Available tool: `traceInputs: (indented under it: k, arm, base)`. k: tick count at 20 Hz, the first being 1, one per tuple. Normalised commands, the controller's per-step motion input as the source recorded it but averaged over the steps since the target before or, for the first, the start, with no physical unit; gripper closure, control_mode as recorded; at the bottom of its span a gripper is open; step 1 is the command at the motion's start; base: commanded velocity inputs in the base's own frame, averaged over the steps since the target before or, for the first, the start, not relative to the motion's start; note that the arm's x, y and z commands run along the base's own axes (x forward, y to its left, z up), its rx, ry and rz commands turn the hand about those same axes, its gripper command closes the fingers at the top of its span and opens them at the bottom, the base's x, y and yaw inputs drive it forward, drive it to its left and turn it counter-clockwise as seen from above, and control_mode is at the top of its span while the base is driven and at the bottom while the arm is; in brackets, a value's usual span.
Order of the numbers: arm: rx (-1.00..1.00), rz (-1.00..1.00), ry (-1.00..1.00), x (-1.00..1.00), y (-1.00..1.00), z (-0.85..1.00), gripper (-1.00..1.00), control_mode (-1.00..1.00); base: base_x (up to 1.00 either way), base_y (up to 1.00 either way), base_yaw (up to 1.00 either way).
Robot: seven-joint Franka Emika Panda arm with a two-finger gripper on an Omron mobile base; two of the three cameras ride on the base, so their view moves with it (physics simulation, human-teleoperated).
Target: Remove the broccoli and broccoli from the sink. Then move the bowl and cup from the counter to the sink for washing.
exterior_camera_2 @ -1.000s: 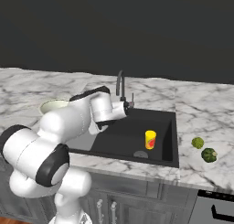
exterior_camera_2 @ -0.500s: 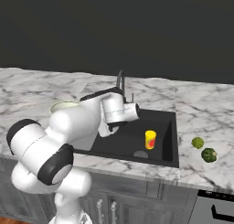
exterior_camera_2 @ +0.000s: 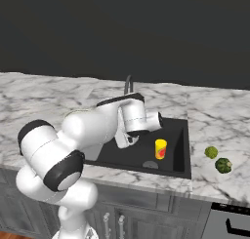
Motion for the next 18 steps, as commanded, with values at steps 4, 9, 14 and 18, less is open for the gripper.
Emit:
traceInputs:
  k: [4, 9, 14, 18]
  arm:
    - [0.0, 0.0, 0.01, 0.0, -0.44, 0.0, 1.0, -1.0]
    - [0.0, 0.0, 0.0, 0.0, -0.41, 0.0, 1.0, -1.0]
    - [0.0, 0.0, 0.0, 0.0, -0.37, 0.0, 1.0, -1.0]
    - [0.0, 0.0, 0.0, 0.0, -0.34, -0.02, 1.0, -1.0]
  base:
    - [0.0, 0.0, 0.0]
    - [0.0, 0.0, 0.0]
    - [0.0, 0.0, 0.0]
    - [0.0, 0.0, 0.0]
